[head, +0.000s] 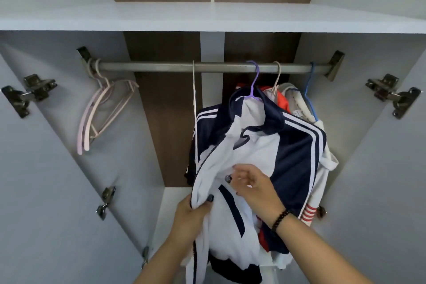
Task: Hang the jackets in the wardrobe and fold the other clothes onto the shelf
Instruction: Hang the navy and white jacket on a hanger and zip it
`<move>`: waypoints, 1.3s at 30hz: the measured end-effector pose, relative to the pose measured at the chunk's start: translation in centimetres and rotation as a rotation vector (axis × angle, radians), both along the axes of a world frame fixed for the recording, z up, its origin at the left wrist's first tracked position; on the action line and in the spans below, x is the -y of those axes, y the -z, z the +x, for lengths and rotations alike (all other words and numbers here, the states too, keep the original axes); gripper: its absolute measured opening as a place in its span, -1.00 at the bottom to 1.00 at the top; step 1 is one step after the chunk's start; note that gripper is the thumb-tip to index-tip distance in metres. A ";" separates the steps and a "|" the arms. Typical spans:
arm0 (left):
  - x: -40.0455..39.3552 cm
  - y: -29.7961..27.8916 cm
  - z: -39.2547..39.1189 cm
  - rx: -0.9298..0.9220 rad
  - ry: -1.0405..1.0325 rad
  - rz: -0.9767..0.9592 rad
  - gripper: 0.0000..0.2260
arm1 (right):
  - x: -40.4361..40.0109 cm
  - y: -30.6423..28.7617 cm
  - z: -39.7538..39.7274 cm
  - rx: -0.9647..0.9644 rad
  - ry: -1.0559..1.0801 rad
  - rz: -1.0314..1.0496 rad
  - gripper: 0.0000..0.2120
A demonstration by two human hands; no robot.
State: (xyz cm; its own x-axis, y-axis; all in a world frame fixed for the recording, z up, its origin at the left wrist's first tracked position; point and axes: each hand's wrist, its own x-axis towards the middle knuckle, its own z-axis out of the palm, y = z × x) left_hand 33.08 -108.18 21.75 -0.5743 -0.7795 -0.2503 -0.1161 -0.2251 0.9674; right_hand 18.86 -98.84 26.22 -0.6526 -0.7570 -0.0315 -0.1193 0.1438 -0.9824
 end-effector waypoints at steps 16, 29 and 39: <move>-1.6 -1.3 1.2 -0.211 0.184 0.240 -0.74 | -3.9 5.5 5.2 0.100 0.045 0.110 -0.92; -7.2 8.0 9.1 0.098 0.034 0.936 -0.64 | -3.6 6.3 7.9 0.359 0.337 0.016 -0.77; -2.4 6.7 17.3 -0.305 0.210 0.791 -0.49 | -6.0 6.9 13.8 0.404 0.456 -0.004 -0.80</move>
